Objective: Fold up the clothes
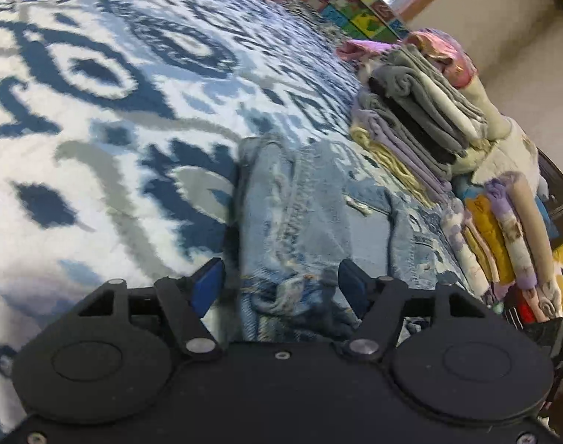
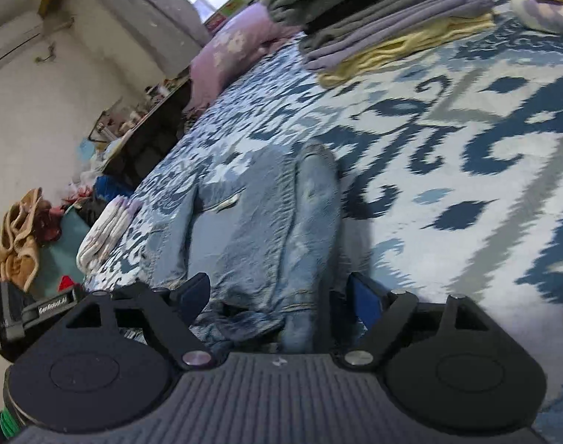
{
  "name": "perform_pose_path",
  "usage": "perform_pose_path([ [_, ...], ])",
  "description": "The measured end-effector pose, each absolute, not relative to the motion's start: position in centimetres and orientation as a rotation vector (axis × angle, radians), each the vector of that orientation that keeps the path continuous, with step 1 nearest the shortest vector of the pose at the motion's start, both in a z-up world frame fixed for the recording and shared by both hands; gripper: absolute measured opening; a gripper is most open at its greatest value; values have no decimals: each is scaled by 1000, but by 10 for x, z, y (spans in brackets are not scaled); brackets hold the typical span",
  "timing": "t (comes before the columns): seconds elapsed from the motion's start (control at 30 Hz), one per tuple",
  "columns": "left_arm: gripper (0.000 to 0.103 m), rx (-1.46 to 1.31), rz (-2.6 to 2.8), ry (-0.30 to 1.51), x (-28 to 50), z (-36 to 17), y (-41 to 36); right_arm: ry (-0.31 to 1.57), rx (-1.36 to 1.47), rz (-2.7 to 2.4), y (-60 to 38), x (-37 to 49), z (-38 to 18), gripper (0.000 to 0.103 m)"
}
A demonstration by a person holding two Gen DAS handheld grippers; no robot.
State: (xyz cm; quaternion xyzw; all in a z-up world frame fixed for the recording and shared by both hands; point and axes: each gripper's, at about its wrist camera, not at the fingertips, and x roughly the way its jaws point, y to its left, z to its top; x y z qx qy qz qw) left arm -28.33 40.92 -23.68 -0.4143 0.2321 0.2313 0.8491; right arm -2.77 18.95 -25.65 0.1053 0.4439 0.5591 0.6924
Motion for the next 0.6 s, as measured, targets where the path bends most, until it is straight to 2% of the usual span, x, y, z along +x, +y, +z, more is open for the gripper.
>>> perform_pose_path([
  [0.07,65,-856,463,491,-276,-240,408,986,234,1232,191,-30,-257,65],
  [0.1,59,-849,451,493,-272,-241,408,981,227,1224,193,-32,-258,59],
  [0.13,56,-844,439,497,-269,-242,407,972,220,1223,194,-35,-259,58],
  [0.17,49,-839,427,502,-266,-242,406,961,212,1221,195,-38,-260,57],
  [0.23,35,-855,414,491,-267,-244,407,958,222,1223,195,-39,-262,47],
  [0.3,28,-891,406,470,-271,-245,408,988,279,1228,193,-35,-265,43],
  [0.43,26,-939,414,446,-287,-232,393,1048,401,1212,181,-36,-264,38],
  [0.6,25,-1043,421,377,-325,-215,369,1067,441,1228,160,-60,-251,37],
])
